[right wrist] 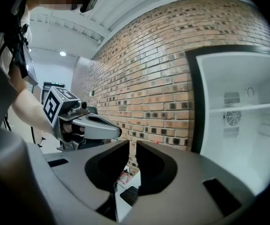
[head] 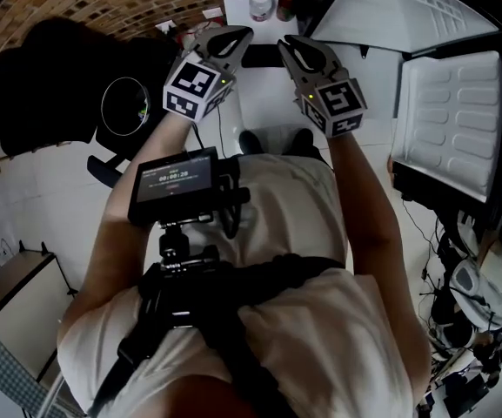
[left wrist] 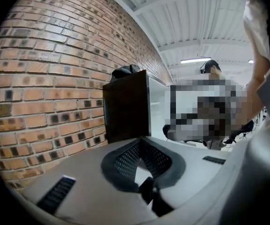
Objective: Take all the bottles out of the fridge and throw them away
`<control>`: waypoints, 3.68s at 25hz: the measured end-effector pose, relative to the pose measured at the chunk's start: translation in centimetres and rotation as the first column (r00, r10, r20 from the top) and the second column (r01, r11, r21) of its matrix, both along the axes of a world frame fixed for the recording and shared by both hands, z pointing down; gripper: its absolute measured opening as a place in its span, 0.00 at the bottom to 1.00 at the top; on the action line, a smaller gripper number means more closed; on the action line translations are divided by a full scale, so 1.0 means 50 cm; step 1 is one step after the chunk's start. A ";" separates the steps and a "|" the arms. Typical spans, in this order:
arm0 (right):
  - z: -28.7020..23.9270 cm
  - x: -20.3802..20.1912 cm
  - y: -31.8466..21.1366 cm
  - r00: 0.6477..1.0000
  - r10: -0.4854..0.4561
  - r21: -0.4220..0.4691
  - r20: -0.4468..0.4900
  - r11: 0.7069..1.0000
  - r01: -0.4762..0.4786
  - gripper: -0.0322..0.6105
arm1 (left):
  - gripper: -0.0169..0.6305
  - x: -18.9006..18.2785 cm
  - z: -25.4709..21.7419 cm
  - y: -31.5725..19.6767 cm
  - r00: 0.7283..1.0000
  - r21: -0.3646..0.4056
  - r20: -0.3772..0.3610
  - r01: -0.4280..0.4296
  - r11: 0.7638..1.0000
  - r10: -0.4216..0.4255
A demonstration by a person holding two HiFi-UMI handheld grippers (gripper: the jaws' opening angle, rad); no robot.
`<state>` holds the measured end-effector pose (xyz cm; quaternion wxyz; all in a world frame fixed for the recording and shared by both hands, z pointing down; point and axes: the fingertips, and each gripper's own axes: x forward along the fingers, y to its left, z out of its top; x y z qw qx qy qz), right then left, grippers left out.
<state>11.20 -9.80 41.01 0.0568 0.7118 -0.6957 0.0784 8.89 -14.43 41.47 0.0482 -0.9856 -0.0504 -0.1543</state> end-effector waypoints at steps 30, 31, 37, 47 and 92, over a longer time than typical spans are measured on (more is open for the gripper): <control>-0.005 0.224 0.191 0.991 0.134 0.055 0.031 0.989 -0.135 0.14 | 0.03 0.218 -0.007 0.196 0.992 0.011 0.020 -0.124 0.992 0.124; -0.005 0.231 0.192 0.990 0.136 0.059 0.033 0.989 -0.137 0.14 | 0.03 0.225 -0.008 0.199 0.992 0.015 0.018 -0.127 0.992 0.127; -0.007 0.240 0.203 0.990 0.138 0.063 0.035 0.988 -0.140 0.14 | 0.03 0.239 -0.012 0.221 0.990 0.034 0.014 -0.137 0.990 0.137; -0.005 0.248 0.218 0.988 0.151 0.092 0.030 0.984 -0.154 0.14 | 0.03 0.250 -0.011 0.238 0.990 0.040 0.024 -0.140 0.989 0.139; 0.048 0.364 0.328 0.962 0.196 0.158 0.189 0.961 -0.226 0.14 | 0.22 0.659 -0.093 0.187 0.966 0.837 0.214 -0.103 0.537 -0.147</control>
